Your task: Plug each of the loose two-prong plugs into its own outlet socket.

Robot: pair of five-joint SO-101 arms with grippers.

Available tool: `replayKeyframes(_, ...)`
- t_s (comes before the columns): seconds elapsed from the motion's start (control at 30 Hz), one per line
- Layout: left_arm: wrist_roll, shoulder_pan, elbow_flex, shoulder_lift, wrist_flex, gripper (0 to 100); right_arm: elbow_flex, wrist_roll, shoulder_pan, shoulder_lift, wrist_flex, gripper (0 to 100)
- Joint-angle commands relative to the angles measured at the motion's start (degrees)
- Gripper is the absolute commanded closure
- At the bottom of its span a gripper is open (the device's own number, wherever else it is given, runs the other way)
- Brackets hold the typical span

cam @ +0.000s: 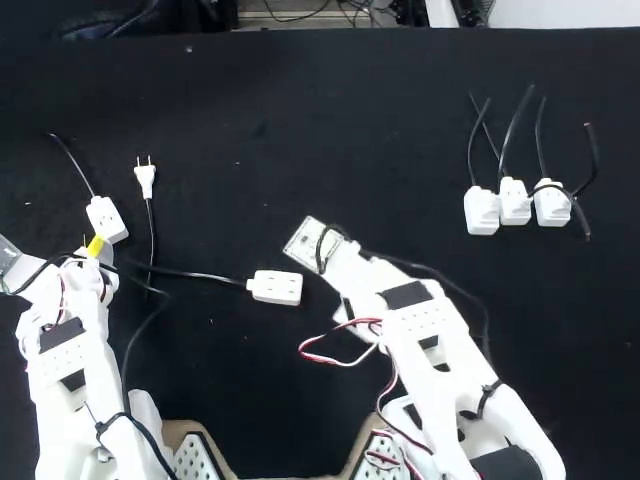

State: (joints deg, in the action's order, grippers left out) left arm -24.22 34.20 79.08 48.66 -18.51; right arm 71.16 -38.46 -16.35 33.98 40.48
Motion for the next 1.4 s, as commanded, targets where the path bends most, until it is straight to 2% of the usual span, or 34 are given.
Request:
replayKeyframes(0.0,-0.2,-0.7,-2.4,1.1,1.1,73,-1.6,0.0,-0.6,-1.8,-5.7,80.5)
replayKeyframes(0.2,-0.2,-0.7,-2.4,1.1,1.1,73,-4.7,-0.9,1.7,-11.1,-9.1,80.7)
replayKeyframes(0.27,-0.2,-0.7,-2.4,1.1,1.1,73,-6.1,-1.2,4.0,-12.1,-9.5,84.5)
replayKeyframes(0.4,-0.2,-0.7,-2.4,1.1,1.1,73,-8.7,-1.3,9.2,-12.2,-9.6,98.8)
replayKeyframes(0.57,-0.2,-0.7,-2.4,1.1,1.1,73,-12.5,-0.9,14.6,-12.2,-7.0,98.8)
replayKeyframes(0.8,-0.2,-0.7,-2.5,1.1,1.1,73,-17.8,-1.4,8.9,-12.2,14.1,98.8)
replayKeyframes(0.93,-0.2,-0.7,-2.5,1.1,1.1,73,-15.7,-0.9,5.5,-12.6,10.6,98.7)
replayKeyframes(1.17,-0.2,-0.7,-2.4,1.1,1.1,73,-15.2,2.8,5.5,-14.0,8.0,92.3)
replayKeyframes(1.37,-0.2,-0.7,-2.4,1.1,1.1,73,-15.5,3.2,5.5,-21.6,4.0,92.2)
